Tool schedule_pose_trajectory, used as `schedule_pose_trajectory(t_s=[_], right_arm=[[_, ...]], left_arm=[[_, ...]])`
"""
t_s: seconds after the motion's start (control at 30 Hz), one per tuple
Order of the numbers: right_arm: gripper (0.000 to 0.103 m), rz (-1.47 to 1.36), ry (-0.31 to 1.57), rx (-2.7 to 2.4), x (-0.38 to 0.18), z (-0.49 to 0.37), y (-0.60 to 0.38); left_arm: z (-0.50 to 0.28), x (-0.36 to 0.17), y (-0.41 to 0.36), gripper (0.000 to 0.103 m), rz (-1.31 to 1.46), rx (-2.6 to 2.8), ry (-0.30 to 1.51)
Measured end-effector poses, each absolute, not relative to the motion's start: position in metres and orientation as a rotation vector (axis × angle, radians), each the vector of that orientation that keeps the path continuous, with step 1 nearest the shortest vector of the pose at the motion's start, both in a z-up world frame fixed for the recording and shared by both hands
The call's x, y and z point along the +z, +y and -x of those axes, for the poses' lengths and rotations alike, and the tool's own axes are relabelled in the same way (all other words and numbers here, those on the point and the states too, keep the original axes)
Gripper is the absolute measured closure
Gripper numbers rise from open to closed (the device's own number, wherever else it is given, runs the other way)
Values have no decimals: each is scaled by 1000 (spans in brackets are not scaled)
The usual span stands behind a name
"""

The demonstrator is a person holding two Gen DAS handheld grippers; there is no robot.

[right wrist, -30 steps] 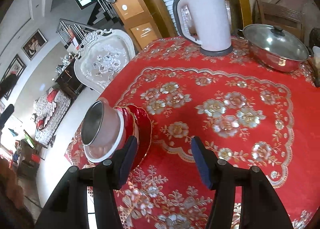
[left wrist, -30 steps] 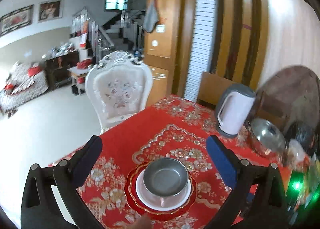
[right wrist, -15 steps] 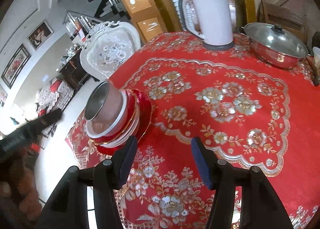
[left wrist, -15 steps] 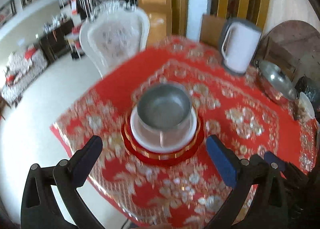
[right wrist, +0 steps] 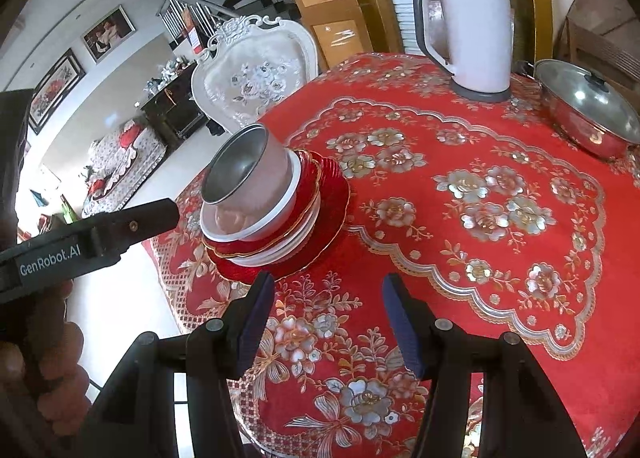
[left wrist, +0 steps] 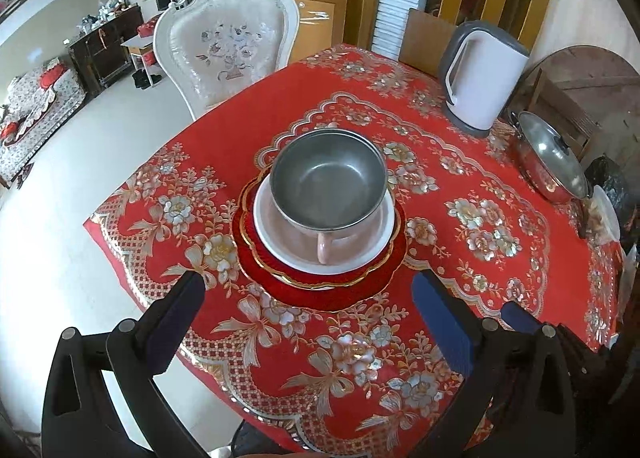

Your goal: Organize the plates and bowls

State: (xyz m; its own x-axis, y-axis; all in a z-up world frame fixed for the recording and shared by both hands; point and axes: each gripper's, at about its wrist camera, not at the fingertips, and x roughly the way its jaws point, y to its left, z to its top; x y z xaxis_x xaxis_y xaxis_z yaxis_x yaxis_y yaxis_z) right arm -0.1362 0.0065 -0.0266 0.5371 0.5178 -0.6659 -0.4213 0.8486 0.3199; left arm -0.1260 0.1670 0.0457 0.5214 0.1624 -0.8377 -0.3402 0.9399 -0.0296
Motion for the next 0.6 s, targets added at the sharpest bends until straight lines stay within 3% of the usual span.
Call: schedule_pose_trajectory(t_s=[0.6], right_arm=[[45,-137,861,546,-34,126,6]], left_arm=[[116,44,167,0,179,308,969]])
